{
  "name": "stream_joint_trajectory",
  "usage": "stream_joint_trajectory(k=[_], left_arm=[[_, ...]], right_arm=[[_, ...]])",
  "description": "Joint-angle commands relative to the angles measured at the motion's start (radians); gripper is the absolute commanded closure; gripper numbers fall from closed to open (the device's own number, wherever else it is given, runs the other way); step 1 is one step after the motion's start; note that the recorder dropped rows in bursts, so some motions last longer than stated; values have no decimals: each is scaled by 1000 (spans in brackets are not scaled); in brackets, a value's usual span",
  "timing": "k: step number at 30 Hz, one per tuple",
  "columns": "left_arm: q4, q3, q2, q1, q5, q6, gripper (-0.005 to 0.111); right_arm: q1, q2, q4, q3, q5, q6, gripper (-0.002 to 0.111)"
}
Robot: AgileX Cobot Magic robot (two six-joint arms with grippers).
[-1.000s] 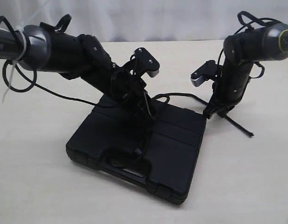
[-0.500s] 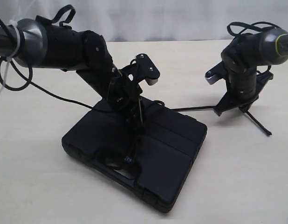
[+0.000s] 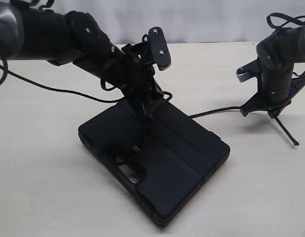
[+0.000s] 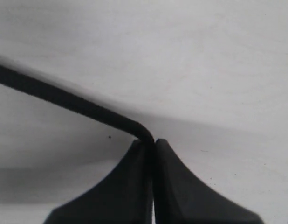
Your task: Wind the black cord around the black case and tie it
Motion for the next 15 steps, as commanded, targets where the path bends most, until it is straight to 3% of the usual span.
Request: stream_joint_trajectory(k=[1,3,4,6,15], left_arm=[[-63,4,-26,0,73,-151,106],[-77,4,-26,0,164,-188,92],[-99,4,-26,0,162,-188,77],[-104,4,-26,0,108,-188,65],[-100,4,105,-4,-29,-130,63]], right_arm=[[-8,-10,50,3,-16,-30,104],[-8,-10,50,3,-16,-30,104],[-8,-10,54,3,-16,-32,104],[-8,-10,71,3,-14,-35,104],[-8,-10,106,3,-8,-59,104]])
